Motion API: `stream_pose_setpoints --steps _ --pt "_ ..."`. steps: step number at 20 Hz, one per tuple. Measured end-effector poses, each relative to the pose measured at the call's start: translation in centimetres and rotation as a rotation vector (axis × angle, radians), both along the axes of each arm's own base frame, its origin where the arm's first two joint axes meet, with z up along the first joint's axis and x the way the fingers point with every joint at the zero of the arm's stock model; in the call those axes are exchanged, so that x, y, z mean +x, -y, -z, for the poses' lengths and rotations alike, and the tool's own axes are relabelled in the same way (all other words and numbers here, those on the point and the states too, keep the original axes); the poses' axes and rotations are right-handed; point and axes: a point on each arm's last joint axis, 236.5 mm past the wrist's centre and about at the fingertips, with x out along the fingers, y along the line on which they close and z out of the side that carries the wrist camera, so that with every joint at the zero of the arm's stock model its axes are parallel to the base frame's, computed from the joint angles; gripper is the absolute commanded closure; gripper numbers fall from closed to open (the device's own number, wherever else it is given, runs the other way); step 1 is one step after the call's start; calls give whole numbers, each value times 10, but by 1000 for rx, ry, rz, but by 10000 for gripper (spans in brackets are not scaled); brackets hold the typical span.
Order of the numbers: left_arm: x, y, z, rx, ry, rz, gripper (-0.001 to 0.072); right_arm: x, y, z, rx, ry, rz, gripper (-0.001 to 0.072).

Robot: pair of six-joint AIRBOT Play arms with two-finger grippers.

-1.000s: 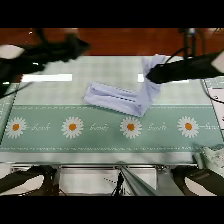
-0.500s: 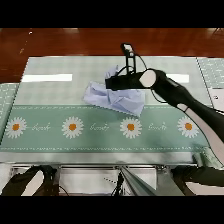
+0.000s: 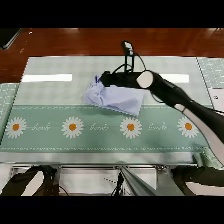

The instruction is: Fold the shirts.

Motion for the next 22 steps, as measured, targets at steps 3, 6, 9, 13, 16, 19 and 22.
stream_pose_setpoints --steps 3,6,9,13,16,19,22 --pt "10 -19 8 34 -6 -65 668 -13 107 29 -355 -95 -42 302" --pt "14 -33 12 53 -14 -105 656 -42 246 64 -622 -339 68 162" --pt "14 -36 17 70 -29 -108 656 -77 281 94 -386 -575 204 114" --pt "13 -41 30 123 -55 -111 656 -75 245 108 0 -621 290 115" --pt "11 -42 36 149 -70 -109 656 -68 216 119 91 -593 313 115" --pt "11 -43 39 160 -76 -110 656 -58 183 129 141 -562 331 120" --pt "10 -43 40 165 -80 -107 656 -52 150 140 190 -565 353 284"
